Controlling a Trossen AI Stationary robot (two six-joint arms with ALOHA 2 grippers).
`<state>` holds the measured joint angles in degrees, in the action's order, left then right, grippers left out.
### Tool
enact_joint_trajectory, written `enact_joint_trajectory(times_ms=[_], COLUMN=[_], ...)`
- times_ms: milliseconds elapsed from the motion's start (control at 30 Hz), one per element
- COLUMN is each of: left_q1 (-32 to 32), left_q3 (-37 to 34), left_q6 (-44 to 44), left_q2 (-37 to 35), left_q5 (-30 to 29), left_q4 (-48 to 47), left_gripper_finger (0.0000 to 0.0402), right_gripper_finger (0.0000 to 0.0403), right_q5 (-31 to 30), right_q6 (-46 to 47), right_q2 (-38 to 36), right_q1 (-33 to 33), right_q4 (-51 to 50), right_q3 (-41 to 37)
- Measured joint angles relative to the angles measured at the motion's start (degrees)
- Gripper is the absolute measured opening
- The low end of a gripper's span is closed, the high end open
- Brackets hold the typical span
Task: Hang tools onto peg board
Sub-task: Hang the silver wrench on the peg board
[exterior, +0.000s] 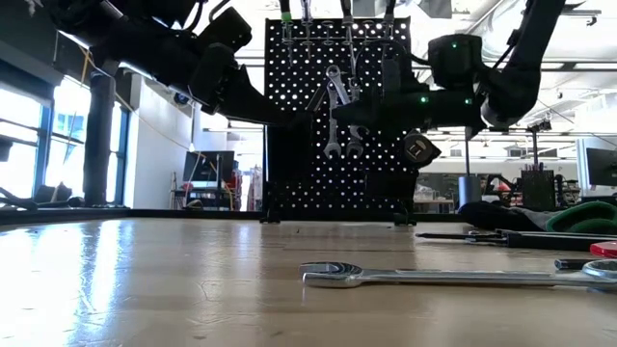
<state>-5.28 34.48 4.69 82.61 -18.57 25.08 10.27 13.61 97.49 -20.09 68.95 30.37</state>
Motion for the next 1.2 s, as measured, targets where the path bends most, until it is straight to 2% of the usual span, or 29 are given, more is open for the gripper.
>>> enact_joint_trajectory(times_ms=[533, 933, 1200], left_q1=[0.00, 0.00, -0.02], left_q3=[0.00, 0.00, 0.00], left_q6=[0.02, 0.00, 0.00], left_q2=[-0.01, 0.00, 0.00], left_q5=[0.00, 0.00, 0.00], left_q4=[0.51, 0.51, 0.49], left_gripper_finger=[0.0145, 0.0145, 0.0145], right_gripper_finger=[0.0002, 0.0032, 0.0082], right_q5=[-3.26, -5.98, -5.77], right_q6=[3.54, 1.54, 0.84], right_q2=[-0.11, -0.09, -0.09], right_q1=[-2.06, -2.03, -1.48], right_q4=[-3.09, -3.48, -2.78], right_q3=[0.11, 0.07, 0.04])
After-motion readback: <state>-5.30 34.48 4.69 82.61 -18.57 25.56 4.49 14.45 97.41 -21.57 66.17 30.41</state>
